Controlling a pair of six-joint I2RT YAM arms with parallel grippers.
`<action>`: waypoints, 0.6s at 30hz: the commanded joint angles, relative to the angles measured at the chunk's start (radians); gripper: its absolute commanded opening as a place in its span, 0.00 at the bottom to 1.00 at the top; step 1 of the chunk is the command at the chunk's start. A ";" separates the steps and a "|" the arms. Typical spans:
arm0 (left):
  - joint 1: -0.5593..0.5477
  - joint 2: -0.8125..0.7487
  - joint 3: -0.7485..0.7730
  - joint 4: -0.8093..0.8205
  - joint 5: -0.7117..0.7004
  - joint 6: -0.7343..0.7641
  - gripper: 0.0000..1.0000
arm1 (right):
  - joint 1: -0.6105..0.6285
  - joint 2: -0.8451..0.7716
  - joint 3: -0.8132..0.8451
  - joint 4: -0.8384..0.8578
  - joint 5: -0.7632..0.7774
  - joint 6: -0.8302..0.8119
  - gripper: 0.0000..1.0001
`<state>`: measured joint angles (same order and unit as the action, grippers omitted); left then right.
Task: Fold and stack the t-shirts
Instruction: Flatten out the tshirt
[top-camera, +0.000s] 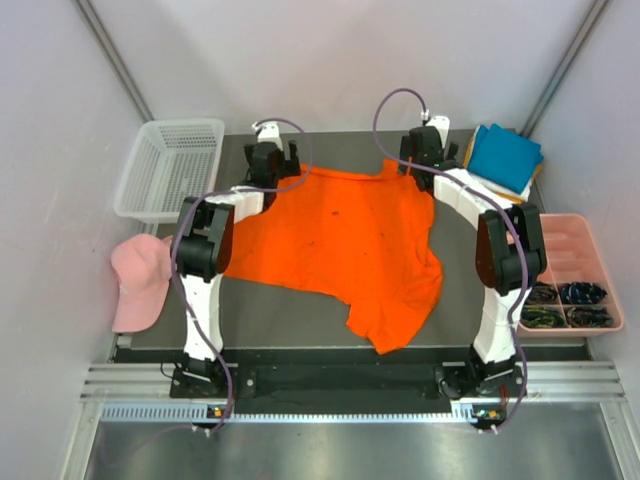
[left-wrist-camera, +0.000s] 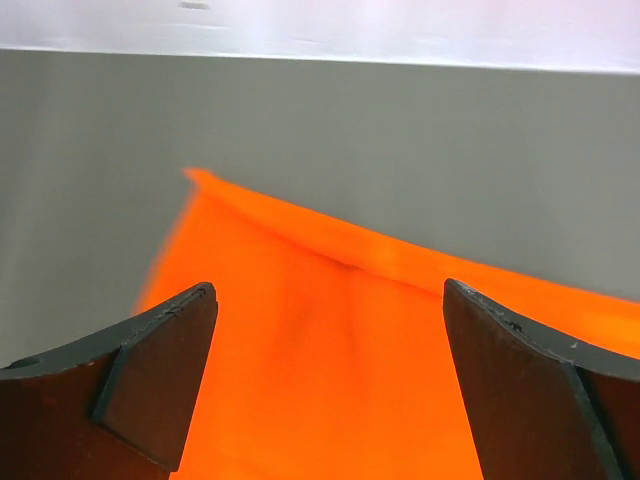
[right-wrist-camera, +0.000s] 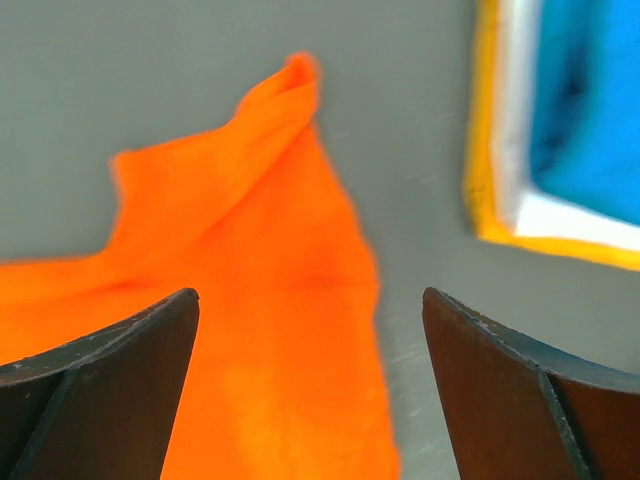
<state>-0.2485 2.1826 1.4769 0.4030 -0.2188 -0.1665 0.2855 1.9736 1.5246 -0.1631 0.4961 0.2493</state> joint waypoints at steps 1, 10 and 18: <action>-0.052 -0.067 -0.021 0.028 0.151 -0.050 0.99 | 0.037 -0.084 -0.020 -0.035 -0.177 0.038 0.93; -0.123 0.035 0.065 -0.023 0.214 -0.064 0.96 | 0.063 -0.078 -0.110 -0.050 -0.303 0.056 0.93; -0.146 0.131 0.183 -0.154 0.254 -0.054 0.89 | 0.069 -0.047 -0.136 -0.069 -0.309 0.088 0.93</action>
<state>-0.3889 2.2772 1.5883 0.3222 0.0040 -0.2161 0.3405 1.9331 1.3907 -0.2390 0.2108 0.3115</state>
